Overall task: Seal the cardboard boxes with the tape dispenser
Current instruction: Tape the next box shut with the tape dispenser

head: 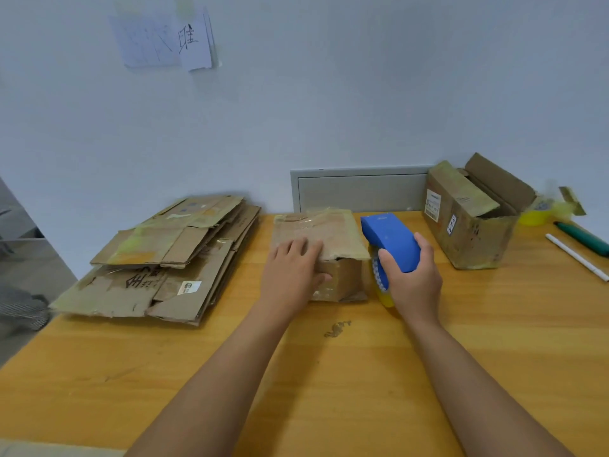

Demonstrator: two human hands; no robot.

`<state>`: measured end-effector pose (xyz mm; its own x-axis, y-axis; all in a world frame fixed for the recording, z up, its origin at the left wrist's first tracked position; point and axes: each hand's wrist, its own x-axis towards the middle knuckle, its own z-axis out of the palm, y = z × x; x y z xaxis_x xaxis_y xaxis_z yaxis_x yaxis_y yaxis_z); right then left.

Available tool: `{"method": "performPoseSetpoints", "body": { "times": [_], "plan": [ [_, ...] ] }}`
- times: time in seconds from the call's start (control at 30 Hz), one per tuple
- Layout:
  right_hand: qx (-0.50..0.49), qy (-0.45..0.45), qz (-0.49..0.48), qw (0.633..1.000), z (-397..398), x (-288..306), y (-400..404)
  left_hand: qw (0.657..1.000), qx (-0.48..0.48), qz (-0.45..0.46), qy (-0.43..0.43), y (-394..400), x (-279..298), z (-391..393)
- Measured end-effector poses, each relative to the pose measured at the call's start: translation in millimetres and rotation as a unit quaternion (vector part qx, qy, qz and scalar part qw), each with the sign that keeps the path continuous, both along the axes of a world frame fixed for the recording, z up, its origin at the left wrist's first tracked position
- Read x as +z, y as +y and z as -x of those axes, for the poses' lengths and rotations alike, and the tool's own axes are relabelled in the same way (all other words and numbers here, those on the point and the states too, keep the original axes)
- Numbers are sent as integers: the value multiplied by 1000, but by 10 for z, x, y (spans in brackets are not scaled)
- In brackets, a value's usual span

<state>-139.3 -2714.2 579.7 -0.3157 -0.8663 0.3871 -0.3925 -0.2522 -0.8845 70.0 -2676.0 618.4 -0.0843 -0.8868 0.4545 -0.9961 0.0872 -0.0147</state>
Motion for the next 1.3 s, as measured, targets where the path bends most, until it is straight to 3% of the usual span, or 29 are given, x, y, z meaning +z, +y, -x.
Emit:
{"method": "performPoseSetpoints", "body": {
  "times": [0.13,0.23,0.33,0.5,0.6,0.77,0.87,0.97,1.3],
  "plan": [
    [-15,-5,6,1000,119,-10,19,996,-13,73,49,8,-40,-77],
    [-25,-8,4,1000,208,-7,4,958,13,134,254,1,43,-154],
    [-26,-9,2,1000,224,-15,-1,887,-5,141,441,3,55,-139],
    [-23,-4,9,1000,207,-39,7,851,16,57,522,42,-239,-78],
    [-22,0,7,1000,226,-52,-7,863,51,5,503,67,-326,-90],
    [-18,2,9,1000,224,-56,-3,945,-21,147,290,85,-147,-61],
    [-17,-2,9,1000,217,-35,5,971,-5,93,220,-17,14,-26],
    [-17,-14,0,1000,222,-7,21,972,16,18,234,-120,32,-32],
    [-38,-24,23,999,537,141,155,963,10,31,268,-449,-95,261]
  ]
}}
